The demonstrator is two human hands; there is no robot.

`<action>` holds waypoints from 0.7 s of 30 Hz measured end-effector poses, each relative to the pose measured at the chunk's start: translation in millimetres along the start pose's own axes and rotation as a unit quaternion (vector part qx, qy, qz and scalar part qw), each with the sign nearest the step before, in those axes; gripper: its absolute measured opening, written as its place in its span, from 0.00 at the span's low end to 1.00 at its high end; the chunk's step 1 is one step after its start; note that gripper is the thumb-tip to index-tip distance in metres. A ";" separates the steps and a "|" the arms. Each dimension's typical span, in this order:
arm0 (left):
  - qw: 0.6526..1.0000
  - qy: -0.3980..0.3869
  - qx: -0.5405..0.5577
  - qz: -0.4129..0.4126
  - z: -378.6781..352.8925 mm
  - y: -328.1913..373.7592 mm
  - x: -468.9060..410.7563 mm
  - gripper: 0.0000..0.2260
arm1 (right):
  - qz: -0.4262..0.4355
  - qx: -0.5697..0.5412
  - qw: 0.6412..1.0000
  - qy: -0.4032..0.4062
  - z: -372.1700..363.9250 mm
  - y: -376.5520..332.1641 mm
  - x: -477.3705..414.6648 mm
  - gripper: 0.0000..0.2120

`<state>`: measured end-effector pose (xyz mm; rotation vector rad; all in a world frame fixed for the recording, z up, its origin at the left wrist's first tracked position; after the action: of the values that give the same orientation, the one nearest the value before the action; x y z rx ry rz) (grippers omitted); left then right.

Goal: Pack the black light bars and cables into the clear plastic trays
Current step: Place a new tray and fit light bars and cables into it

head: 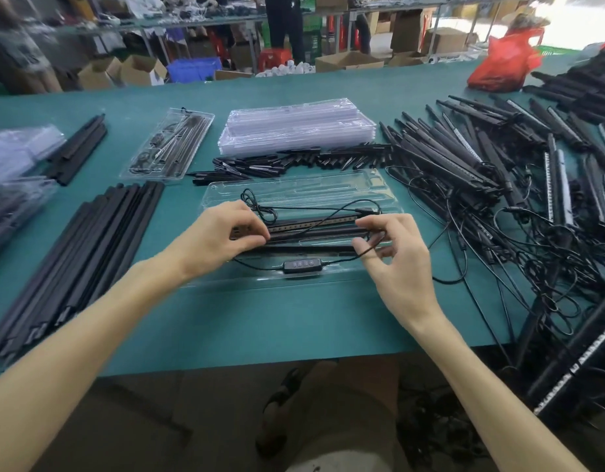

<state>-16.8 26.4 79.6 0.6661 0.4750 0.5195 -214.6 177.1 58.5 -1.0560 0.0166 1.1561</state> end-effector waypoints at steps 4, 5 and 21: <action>0.999 -0.002 0.035 0.019 -5.6 -4.5 15.4 0.02 | 0.015 0.027 0.999 -0.039 -11.9 -1.9 1.3 0.12; 0.999 -0.009 0.038 0.013 -12.4 -1.2 16.2 0.03 | 0.016 0.031 0.998 -0.048 -14.5 -1.7 1.7 0.12; 0.965 -0.103 -0.231 -0.063 -60.5 43.4 10.4 0.12 | 0.010 0.104 0.991 -0.083 -27.0 0.0 2.1 0.13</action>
<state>-55.7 89.0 64.8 0.2350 0.1852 0.4141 -200.5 160.2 42.7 -0.7745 0.0162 1.2302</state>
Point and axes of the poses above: each hand's wrist, its own x-axis away from the middle knuckle, its own z-axis out of the back of the hand, y = z × x, the point moved 10 cm from there along -x, towards the middle knuckle, and after that the axes turned 15 degrees about x, right-handed, at the moved point
